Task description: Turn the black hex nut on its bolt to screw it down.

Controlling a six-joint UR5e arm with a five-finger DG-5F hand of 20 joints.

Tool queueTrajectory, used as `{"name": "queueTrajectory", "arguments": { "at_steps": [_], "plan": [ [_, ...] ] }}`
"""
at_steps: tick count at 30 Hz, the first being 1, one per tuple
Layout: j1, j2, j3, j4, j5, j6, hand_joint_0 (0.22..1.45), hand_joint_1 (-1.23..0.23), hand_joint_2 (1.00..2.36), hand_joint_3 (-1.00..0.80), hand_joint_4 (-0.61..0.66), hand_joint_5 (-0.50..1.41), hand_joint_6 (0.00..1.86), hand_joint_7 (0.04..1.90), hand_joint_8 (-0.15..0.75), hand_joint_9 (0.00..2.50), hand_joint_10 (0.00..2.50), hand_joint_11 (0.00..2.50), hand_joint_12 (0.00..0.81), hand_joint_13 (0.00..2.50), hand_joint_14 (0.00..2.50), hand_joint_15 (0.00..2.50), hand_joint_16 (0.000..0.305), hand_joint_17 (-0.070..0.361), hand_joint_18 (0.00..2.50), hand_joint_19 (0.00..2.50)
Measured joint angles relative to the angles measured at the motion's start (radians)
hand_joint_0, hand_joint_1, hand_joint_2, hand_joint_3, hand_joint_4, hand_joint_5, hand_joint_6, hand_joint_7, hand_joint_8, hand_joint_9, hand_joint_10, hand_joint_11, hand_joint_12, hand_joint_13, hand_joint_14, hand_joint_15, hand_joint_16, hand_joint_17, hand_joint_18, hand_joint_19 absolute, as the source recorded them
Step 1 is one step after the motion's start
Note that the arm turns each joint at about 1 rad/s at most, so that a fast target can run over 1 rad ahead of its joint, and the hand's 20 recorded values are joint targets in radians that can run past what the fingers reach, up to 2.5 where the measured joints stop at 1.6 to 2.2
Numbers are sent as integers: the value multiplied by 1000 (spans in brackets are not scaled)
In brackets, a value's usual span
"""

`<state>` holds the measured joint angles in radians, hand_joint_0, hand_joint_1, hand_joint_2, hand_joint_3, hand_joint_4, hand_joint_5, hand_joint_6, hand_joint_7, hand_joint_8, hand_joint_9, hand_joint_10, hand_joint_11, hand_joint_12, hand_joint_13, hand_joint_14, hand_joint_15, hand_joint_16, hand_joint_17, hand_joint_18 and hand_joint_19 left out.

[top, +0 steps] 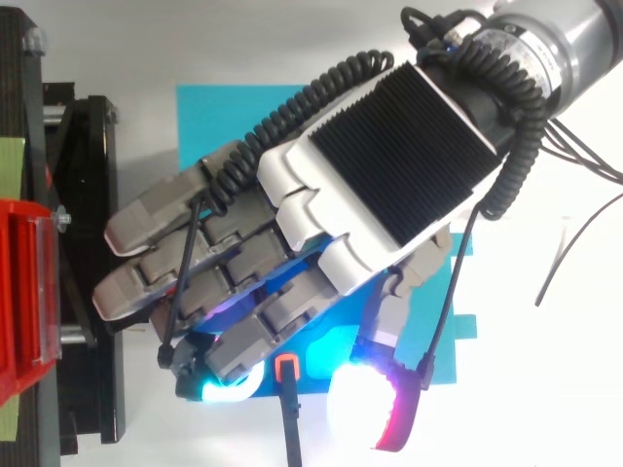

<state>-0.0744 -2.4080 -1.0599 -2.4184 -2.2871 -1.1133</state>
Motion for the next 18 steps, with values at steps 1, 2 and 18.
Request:
{"name": "queueTrajectory", "arguments": {
  "at_steps": [1, 2, 18],
  "plan": [
    [2, 0, -8, 8, 4, -5, 444, -383, 1000, -500, 121, -156, 633, 1074, 205, 678, 12, 347, 111, 362, 6, 151, 13, 29, 0, 367],
    [3, 0, -11, 12, 6, -9, 444, -384, 1000, -500, 129, -160, 659, 1052, 205, 685, 11, 361, 111, 364, 6, 147, 13, 29, 0, 366],
    [-1, 0, -27, -10, 7, -56, 446, -385, 1000, -500, 125, -169, 683, 1010, 202, 678, 11, 360, 107, 366, 7, 147, 12, 28, 0, 367]
  ]
}}
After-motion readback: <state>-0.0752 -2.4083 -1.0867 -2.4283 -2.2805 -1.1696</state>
